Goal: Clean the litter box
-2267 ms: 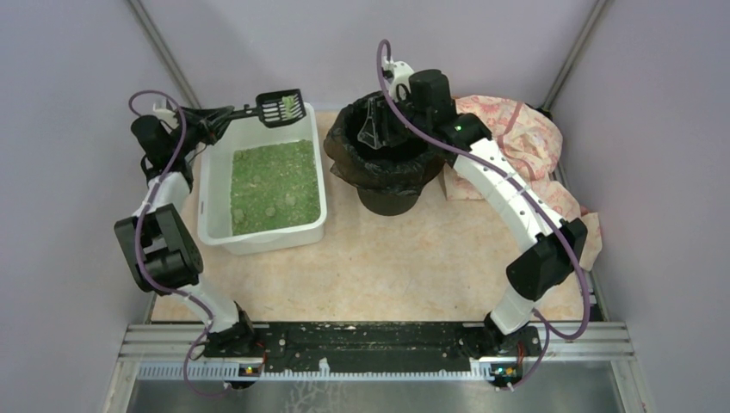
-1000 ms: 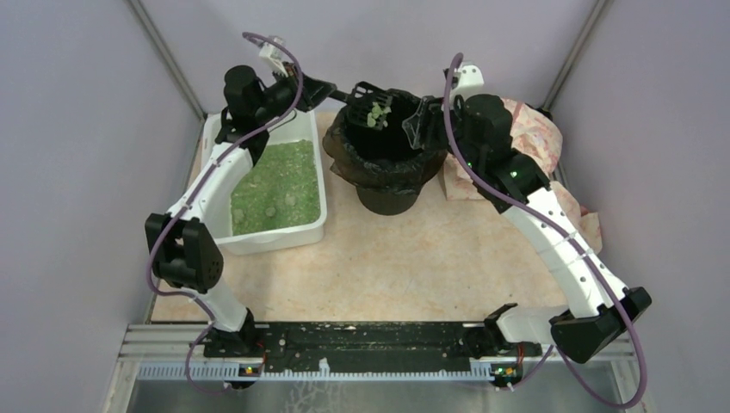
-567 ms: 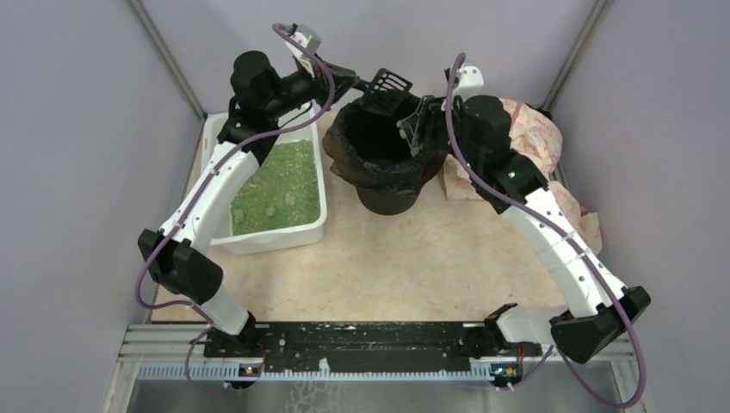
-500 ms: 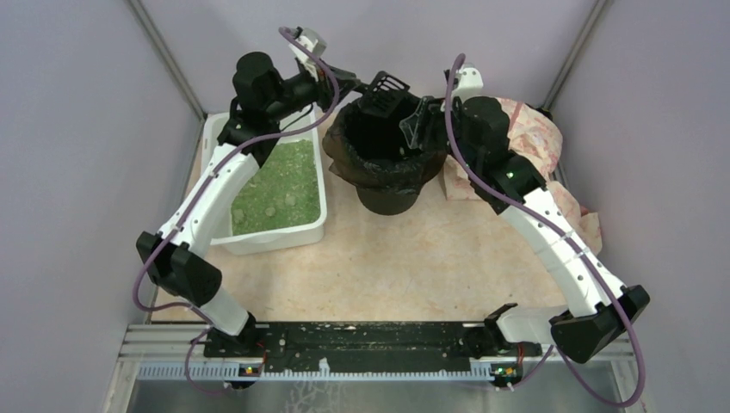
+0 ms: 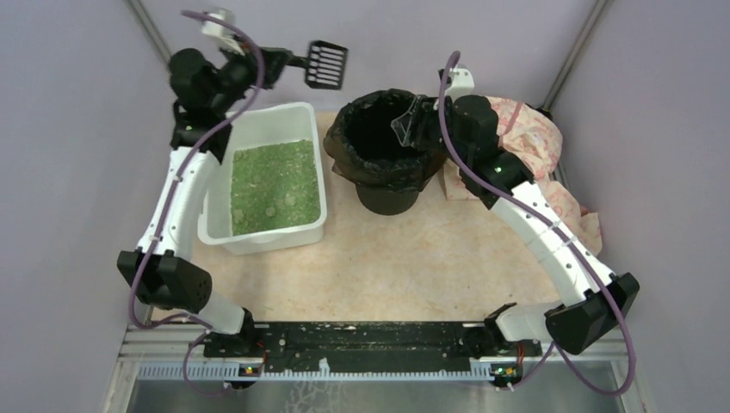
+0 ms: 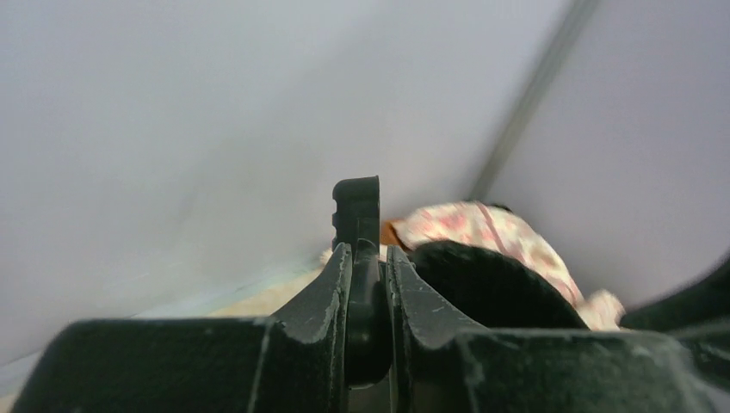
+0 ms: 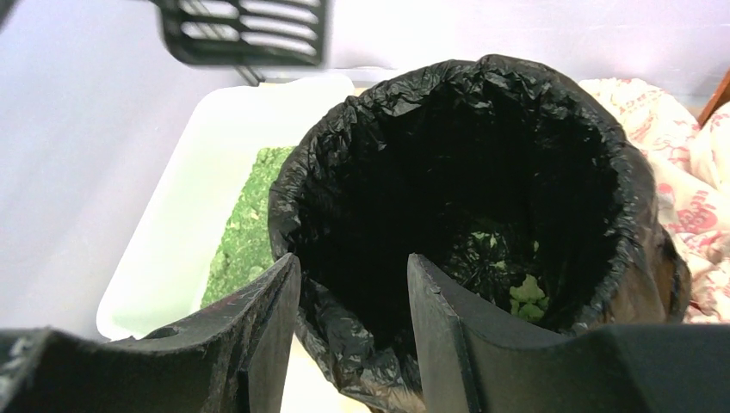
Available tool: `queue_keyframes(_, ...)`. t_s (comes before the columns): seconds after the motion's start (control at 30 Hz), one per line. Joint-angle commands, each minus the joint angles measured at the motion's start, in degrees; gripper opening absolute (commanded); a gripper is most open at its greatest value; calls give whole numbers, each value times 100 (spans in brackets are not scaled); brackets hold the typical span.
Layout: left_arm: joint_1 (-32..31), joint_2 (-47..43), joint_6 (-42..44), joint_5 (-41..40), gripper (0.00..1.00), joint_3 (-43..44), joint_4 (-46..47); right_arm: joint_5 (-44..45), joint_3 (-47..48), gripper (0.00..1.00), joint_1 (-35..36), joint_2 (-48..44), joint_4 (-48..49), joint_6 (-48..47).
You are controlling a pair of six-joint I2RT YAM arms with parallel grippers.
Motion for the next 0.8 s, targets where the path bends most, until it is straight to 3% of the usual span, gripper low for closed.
queue_keyframes(0.0,936,-491,-1386,-187,0,34,539,-200,40,49,-33,107,435,136)
queue_keyframes(0.1,1021,-609,-490,-1497,0,63,-565,-227,121,49,-33,201,435,68)
queue_keyframes(0.47,1270,-586,677,-3868,0,-898,-2756,-721,565,49,-39,789,345,-119)
queue_keyframes(0.77,1278,-100,801,-4777,0,-1253,-3706,-897,622,49,-36,1028,291,-211)
